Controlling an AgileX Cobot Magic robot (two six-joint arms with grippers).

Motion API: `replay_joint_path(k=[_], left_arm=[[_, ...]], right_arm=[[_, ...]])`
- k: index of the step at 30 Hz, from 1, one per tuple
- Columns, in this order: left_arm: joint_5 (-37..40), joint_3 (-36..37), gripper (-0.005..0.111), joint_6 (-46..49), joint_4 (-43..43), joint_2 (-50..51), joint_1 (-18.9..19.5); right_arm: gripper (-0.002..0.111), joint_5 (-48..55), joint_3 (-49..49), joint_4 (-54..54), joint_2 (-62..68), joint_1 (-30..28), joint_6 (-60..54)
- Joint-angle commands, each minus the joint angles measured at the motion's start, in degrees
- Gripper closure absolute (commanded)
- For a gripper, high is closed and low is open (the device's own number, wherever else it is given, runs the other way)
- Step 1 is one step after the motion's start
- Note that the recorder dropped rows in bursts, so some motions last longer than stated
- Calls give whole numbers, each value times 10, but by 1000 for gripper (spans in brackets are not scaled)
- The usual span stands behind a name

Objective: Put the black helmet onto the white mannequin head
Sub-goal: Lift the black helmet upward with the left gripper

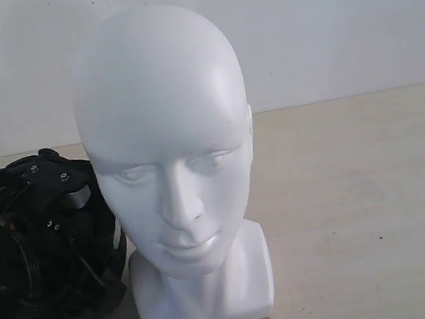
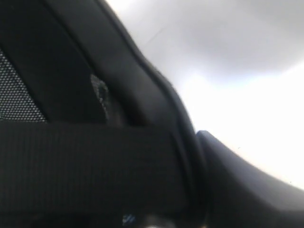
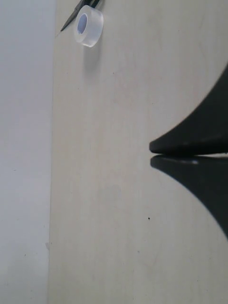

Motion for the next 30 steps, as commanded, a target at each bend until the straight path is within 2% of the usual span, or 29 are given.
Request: replay_joint_path(k=[1, 17, 23, 26, 30], left_arm=[[-10, -1, 54, 0, 9, 2, -2], [-11, -1, 54, -8, 9, 2, -2], [-9, -1, 50, -8, 11, 2, -2], [-7, -1, 56, -8, 11, 2, -2], [-4, -1, 80, -4, 11, 2, -2]], right_arm=[[108, -1, 0, -3, -3, -1, 0], [108, -1, 0, -3, -3, -1, 0], [108, -1, 0, -3, -3, -1, 0], [108, -1, 0, -3, -3, -1, 0], [108, -1, 0, -3, -3, -1, 0]])
